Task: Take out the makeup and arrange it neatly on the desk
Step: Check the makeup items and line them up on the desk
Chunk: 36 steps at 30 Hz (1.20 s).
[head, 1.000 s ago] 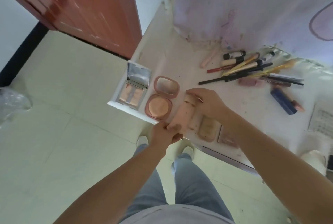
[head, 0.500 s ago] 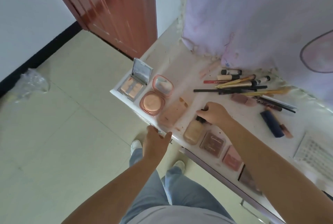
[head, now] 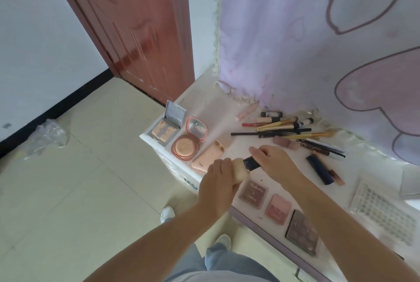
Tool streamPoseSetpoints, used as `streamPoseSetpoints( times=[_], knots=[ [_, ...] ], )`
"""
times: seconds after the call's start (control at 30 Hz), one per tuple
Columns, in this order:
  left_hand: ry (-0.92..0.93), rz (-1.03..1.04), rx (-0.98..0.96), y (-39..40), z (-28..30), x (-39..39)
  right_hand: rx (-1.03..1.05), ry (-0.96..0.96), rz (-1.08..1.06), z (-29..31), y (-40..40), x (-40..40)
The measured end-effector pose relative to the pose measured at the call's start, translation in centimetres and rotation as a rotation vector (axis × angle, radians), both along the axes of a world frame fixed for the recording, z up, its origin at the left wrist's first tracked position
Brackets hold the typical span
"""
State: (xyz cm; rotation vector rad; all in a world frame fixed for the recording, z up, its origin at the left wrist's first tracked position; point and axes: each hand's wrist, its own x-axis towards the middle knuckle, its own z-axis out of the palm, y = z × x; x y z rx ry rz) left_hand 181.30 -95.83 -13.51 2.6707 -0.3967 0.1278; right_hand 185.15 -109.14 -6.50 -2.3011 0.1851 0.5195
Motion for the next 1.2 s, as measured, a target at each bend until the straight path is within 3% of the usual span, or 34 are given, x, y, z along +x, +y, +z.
streamPoseSetpoints(
  times=[0.1,0.2,0.27,0.37,0.5,0.67,0.8,0.9,1.03,1.2],
  knots=[
    [-0.149,-0.056,0.051,0.5,3.8,1.3,-0.118,-0.18,0.02,3.6,-0.1,0.2],
    [-0.147,-0.16,0.164,0.6,8.3,2.6,-0.092,-0.359,-0.045,6.2,-0.8,0.3],
    [-0.023,-0.247,0.229,0.6,10.9,3.0,-0.017,-0.444,-0.081,7.2,-1.4,0.0],
    [0.408,-0.347,-0.018,0.6,12.9,3.0,0.095,-0.565,0.011,8.5,-2.2,-0.9],
    [0.479,-0.416,-0.186,0.8,14.5,2.9,0.049,-0.565,0.275,10.8,-3.9,-1.1],
    [0.271,-0.375,-0.05,0.3,15.7,4.3,-0.005,-0.478,0.414,12.9,-6.1,-1.0],
    [0.088,-0.371,0.043,-0.4,15.7,4.4,-0.008,-0.425,0.312,13.4,-6.3,-1.0],
    [0.002,-0.38,0.117,-0.7,15.7,4.2,-0.124,-0.438,0.285,13.0,-5.9,-0.8],
    [0.015,-0.374,0.105,-0.6,15.9,3.5,-0.071,-0.525,0.358,13.4,-6.0,-0.9],
    [0.051,-0.34,0.072,0.3,15.7,3.2,-0.008,-0.445,0.336,13.4,-5.3,-0.5]
  ],
)
